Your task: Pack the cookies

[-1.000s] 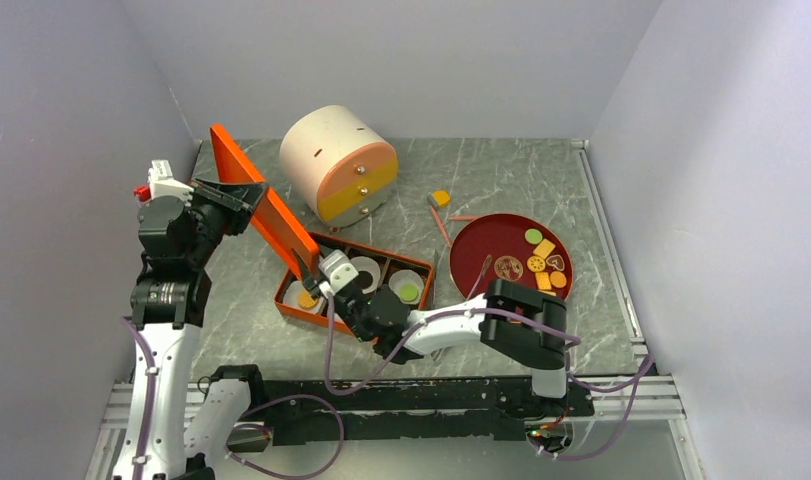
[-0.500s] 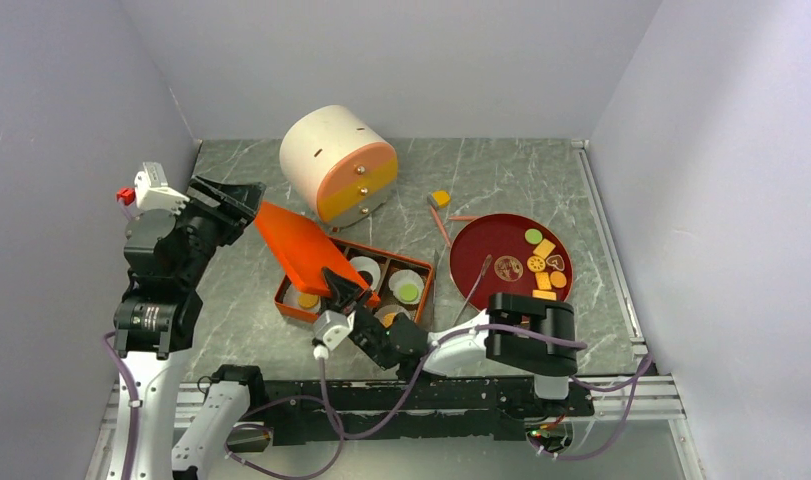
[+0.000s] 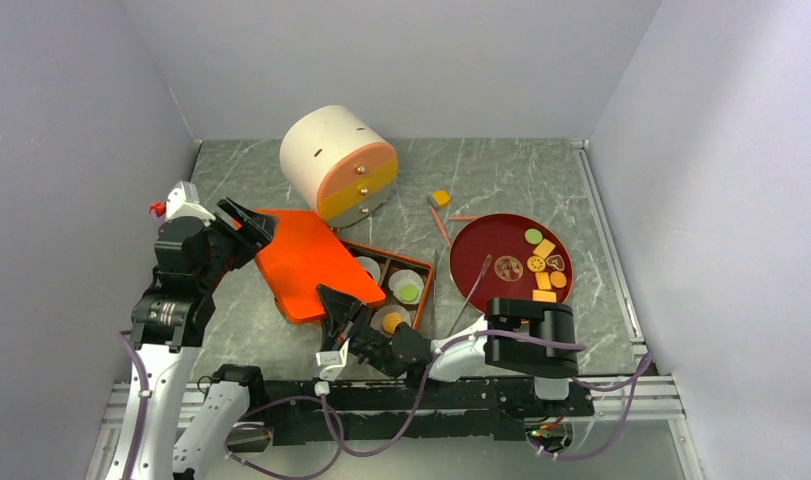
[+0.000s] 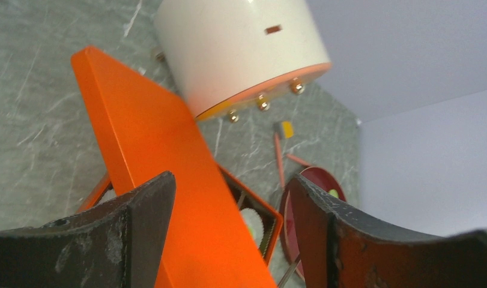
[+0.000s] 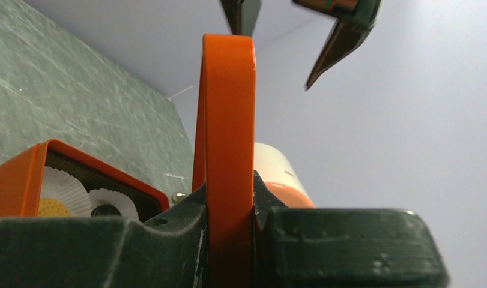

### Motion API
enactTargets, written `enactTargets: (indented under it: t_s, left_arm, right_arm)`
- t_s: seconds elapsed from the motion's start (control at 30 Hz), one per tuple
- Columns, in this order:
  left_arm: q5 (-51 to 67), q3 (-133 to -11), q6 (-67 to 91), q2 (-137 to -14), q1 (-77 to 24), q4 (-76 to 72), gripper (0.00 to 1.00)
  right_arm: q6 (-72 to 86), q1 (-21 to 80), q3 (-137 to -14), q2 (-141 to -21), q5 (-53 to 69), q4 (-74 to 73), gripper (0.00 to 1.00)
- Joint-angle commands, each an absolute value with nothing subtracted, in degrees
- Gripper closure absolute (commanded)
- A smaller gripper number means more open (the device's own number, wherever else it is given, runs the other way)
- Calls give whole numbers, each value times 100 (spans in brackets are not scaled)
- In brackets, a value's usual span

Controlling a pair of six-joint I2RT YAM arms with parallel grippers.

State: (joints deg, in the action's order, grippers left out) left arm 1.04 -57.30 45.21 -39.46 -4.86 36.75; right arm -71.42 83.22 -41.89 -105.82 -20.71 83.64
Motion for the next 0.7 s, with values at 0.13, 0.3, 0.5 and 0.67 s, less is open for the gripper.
enactTargets:
  t_s: [0.13,0.3,0.5,0.67]
  left_arm:
    - [-229,-5354,4473,-3853,-504,4178,23]
    - [-897,-5612,4464,-3753,-509,4770,19]
    - [-1206,-5422,4739,-3615,-507,5145,18]
    - [-547,-5042,4957,-3586,-505,4721,20]
  right_arm:
    - [-8333,8309,-4206,-10307,-1880,10401,100]
    - [-8382,8333,-4205,-10357,-1886,10409,100]
    - [-8458,8371,-4234,-10419,-1831,10414,100]
    - [-8600,8443,-4288,-10513,-1776,10407,100]
